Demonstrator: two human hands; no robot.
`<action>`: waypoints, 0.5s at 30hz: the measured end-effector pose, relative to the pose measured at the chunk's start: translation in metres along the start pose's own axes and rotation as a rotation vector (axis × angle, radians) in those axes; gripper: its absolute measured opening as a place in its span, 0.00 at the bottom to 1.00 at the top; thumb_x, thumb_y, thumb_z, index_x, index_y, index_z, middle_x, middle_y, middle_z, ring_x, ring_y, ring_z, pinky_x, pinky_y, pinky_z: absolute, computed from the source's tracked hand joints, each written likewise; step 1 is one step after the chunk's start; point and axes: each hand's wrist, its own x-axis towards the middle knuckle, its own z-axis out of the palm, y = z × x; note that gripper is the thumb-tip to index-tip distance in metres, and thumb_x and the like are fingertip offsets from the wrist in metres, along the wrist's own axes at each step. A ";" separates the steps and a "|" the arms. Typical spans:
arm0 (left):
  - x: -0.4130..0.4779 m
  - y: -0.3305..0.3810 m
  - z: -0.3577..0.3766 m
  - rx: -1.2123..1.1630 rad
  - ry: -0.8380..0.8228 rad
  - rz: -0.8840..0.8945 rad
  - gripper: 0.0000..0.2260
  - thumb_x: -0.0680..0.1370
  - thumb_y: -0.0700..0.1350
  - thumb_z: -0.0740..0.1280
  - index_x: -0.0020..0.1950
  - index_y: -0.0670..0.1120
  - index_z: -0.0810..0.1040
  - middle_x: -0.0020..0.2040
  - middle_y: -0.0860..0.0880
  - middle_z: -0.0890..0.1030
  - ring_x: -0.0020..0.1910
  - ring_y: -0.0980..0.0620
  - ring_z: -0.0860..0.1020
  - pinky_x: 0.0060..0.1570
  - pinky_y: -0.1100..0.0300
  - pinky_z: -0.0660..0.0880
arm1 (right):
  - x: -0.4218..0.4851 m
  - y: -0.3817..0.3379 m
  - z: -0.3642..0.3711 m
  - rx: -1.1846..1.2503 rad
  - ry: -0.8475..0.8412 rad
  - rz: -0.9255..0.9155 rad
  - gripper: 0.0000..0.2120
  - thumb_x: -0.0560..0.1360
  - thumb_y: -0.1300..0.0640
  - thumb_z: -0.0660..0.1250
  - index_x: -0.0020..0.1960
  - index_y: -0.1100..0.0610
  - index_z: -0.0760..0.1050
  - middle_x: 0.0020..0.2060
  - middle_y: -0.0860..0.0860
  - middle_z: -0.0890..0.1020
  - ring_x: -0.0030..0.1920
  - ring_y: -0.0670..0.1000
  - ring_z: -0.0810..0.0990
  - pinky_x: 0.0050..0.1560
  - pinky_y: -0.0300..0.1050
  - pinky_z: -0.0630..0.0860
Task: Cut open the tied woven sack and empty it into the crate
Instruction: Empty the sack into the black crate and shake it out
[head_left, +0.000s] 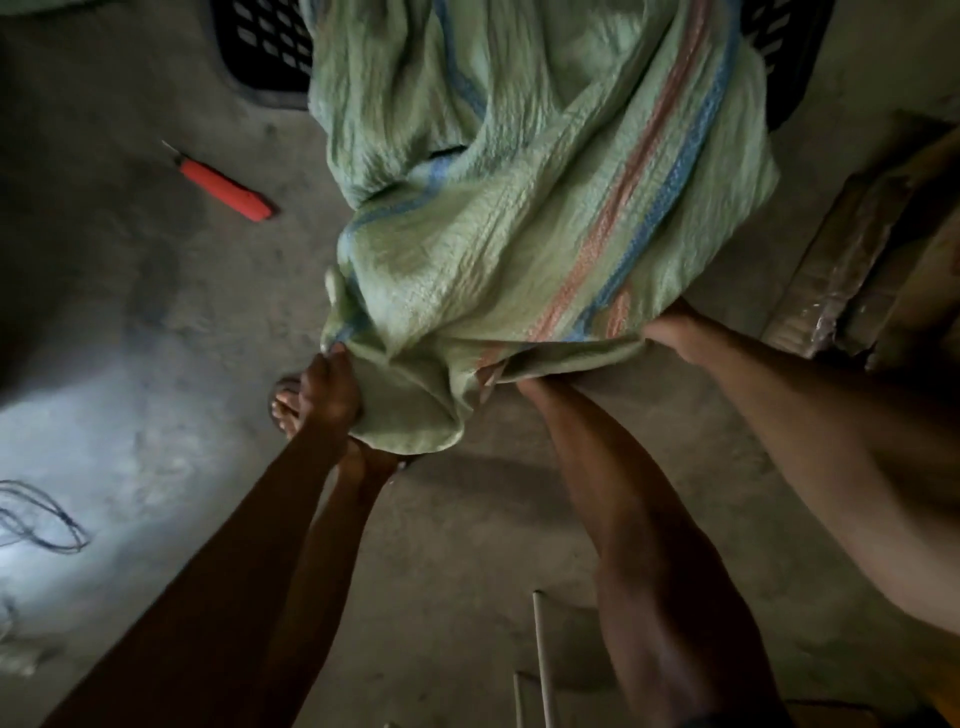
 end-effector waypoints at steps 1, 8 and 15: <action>-0.009 0.002 -0.004 -0.022 -0.034 -0.006 0.40 0.64 0.79 0.48 0.70 0.64 0.70 0.76 0.39 0.70 0.76 0.34 0.66 0.73 0.37 0.65 | -0.015 -0.005 -0.001 -0.020 0.001 -0.006 0.21 0.78 0.60 0.64 0.70 0.64 0.70 0.68 0.63 0.74 0.68 0.63 0.73 0.68 0.56 0.71; -0.075 0.018 -0.055 -0.192 -0.100 0.122 0.40 0.66 0.78 0.51 0.69 0.57 0.75 0.69 0.40 0.78 0.70 0.36 0.73 0.71 0.36 0.68 | -0.151 -0.028 -0.012 0.062 0.138 -0.027 0.22 0.82 0.51 0.58 0.72 0.62 0.67 0.69 0.64 0.72 0.69 0.64 0.70 0.67 0.51 0.69; -0.219 0.085 -0.160 -0.308 -0.091 0.261 0.23 0.84 0.57 0.57 0.71 0.44 0.77 0.68 0.38 0.79 0.68 0.39 0.76 0.69 0.46 0.73 | -0.282 -0.046 -0.088 0.152 0.228 -0.037 0.23 0.82 0.54 0.58 0.76 0.58 0.62 0.71 0.62 0.71 0.71 0.63 0.70 0.69 0.50 0.68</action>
